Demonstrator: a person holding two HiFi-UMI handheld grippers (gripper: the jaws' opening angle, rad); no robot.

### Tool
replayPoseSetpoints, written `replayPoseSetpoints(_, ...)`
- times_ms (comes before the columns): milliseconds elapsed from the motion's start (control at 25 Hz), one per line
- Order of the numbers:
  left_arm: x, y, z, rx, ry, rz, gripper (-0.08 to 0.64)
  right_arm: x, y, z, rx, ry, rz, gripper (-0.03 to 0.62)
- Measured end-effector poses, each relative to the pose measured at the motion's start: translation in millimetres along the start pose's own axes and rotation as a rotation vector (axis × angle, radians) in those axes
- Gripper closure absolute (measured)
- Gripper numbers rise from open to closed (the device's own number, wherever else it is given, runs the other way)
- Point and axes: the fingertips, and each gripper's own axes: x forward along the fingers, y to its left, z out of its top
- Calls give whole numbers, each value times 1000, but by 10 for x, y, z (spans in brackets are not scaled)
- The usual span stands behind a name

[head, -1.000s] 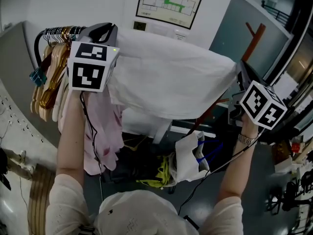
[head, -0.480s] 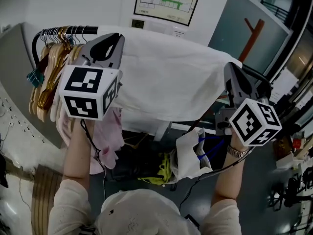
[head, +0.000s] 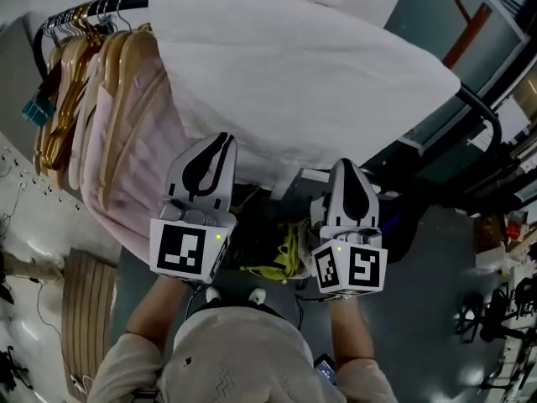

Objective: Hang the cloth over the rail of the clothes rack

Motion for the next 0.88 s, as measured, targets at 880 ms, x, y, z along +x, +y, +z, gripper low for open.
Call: replayPoseSetpoints(880,-1169,-711,-2353,-170,335,2,523,-1170,525,-2096,58,375,-53,574)
